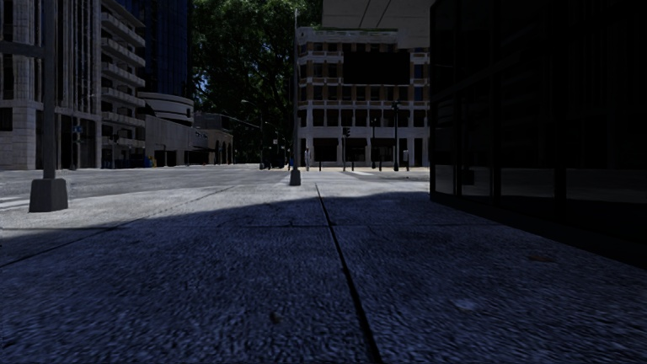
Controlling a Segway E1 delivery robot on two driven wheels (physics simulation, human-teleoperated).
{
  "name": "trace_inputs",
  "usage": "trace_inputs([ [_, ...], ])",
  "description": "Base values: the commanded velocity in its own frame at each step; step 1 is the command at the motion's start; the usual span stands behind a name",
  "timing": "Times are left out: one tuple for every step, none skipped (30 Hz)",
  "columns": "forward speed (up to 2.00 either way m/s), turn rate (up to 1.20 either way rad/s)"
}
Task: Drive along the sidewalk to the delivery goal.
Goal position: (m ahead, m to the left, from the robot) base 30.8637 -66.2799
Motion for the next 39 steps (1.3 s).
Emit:
trace_inputs([
  [2.00,0.00],
  [2.00,0.00],
  [2.00,0.00],
  [2.00,0.00],
  [2.00,0.00],
  [2.00,0.00],
  [2.00,0.00],
  [2.00,0.00],
  [2.00,0.00],
  [2.00,0.00],
  [2.00,0.00],
  [2.00,0.00],
  [2.00,0.00],
  [2.00,0.00],
  [2.00,0.00],
  [2.00,0.00],
  [2.00,0.00],
  [2.00,0.00],
  [2.00,0.00],
  [2.00,0.00],
  [2.00,0.00],
  [2.00,0.00],
  [2.00,0.00],
  [2.00,0.00],
  [2.00,0.00],
  [2.00,0.00],
  [2.00,0.00],
  [2.00,0.00],
  [2.00,0.00],
  [2.00,0.00],
  [2.00,0.00],
  [2.00,0.00],
  [2.00,0.00],
  [2.00,0.00],
  [2.00,0.00],
  [2.00,0.00],
  [2.00,0.00],
  [2.00,0.00],
  [2.00,0.00],
])
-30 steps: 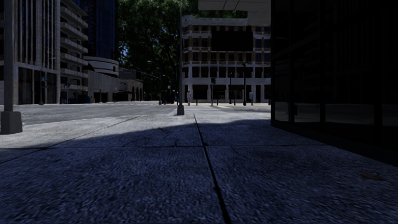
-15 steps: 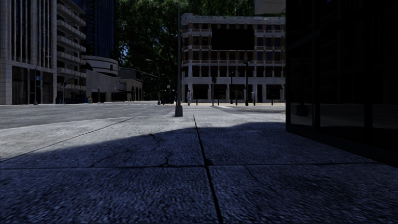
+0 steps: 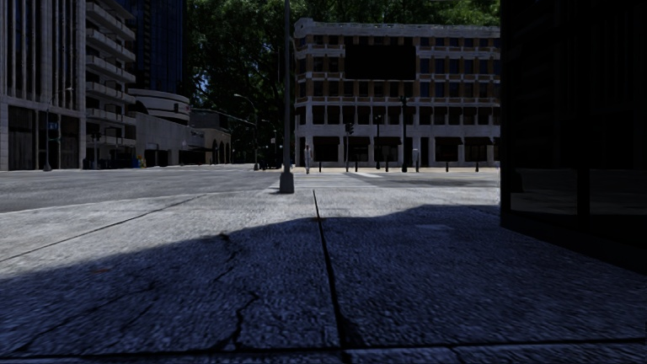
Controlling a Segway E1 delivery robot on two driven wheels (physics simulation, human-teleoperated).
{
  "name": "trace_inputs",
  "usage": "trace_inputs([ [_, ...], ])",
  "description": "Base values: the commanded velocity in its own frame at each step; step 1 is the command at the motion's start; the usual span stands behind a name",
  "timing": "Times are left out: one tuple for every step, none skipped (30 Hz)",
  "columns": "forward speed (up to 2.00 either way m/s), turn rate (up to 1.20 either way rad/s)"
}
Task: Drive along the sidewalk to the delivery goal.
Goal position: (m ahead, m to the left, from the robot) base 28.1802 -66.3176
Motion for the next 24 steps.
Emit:
trace_inputs([
  [2.00,0.00],
  [2.00,0.00],
  [2.00,0.00],
  [2.00,0.00],
  [2.00,0.00],
  [2.00,0.00],
  [2.00,-0.48],
  [2.00,-0.68],
  [2.00,-0.74],
  [2.00,-0.34],
  [2.00,-0.02],
  [2.00,0.00],
  [2.00,0.00],
  [2.00,0.00],
  [2.00,0.00],
  [2.00,0.00],
  [2.00,0.00],
  [2.00,0.00],
  [2.00,0.00],
  [2.00,0.00],
  [2.00,0.00],
  [2.00,0.00],
  [2.00,0.00],
  [2.00,0.00],
])
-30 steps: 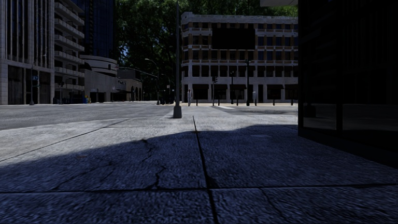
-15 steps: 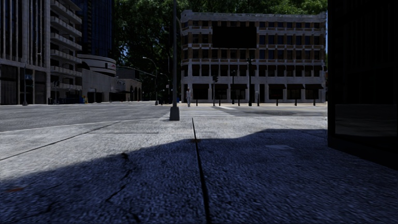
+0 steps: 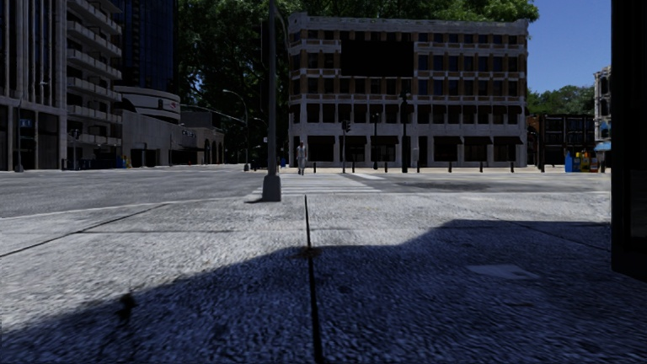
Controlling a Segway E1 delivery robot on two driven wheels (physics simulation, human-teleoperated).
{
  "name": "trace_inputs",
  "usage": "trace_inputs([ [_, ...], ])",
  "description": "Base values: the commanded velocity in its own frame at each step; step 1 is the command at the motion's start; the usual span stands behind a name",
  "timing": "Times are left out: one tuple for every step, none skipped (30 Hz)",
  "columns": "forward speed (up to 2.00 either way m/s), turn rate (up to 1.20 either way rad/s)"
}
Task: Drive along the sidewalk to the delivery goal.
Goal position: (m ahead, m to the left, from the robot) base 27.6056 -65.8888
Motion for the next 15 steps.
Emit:
trace_inputs([
  [2.00,0.00],
  [2.00,0.00],
  [2.00,0.00],
  [2.00,0.00],
  [2.00,0.00],
  [2.00,0.00],
  [2.00,0.00],
  [2.00,0.00],
  [2.00,0.00],
  [2.00,0.00],
  [2.00,0.00],
  [2.00,0.00],
  [2.00,0.00],
  [2.00,0.00],
  [2.00,0.00],
])
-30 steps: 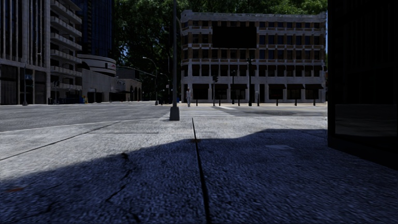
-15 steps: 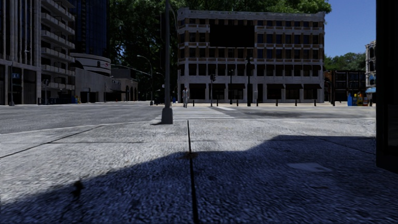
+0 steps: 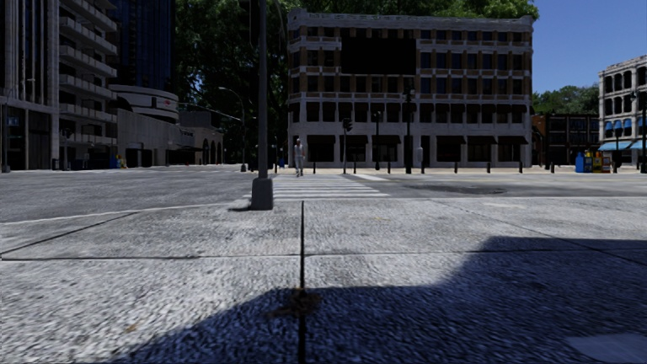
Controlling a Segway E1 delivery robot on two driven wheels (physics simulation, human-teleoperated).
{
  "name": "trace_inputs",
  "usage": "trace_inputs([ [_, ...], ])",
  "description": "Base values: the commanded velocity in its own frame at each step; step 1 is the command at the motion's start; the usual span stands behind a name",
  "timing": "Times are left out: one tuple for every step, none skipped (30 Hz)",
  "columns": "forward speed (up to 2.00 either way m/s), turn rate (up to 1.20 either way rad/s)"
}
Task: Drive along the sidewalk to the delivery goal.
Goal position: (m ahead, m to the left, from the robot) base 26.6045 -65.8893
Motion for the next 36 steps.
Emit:
trace_inputs([
  [2.00,0.00],
  [2.00,0.00],
  [2.00,0.00],
  [2.00,0.00],
  [2.00,0.00],
  [2.00,0.00],
  [2.00,0.00],
  [2.00,0.00],
  [2.00,0.00],
  [2.00,0.00],
  [2.00,0.00],
  [2.00,0.00],
  [2.00,-0.42],
  [2.00,-0.42],
  [2.00,-0.55],
  [2.00,-0.58],
  [2.00,-0.14],
  [2.00,-0.02],
  [2.00,0.00],
  [2.00,0.00],
  [2.00,0.00],
  [2.00,0.00],
  [2.00,0.00],
  [2.00,0.00],
  [2.00,0.00],
  [2.00,0.00],
  [2.00,0.00],
  [2.00,0.00],
  [2.00,0.00],
  [2.00,0.00],
  [2.00,0.00],
  [2.00,0.00],
  [2.00,0.00],
  [2.00,0.00],
  [2.00,0.00],
  [2.00,0.00],
])
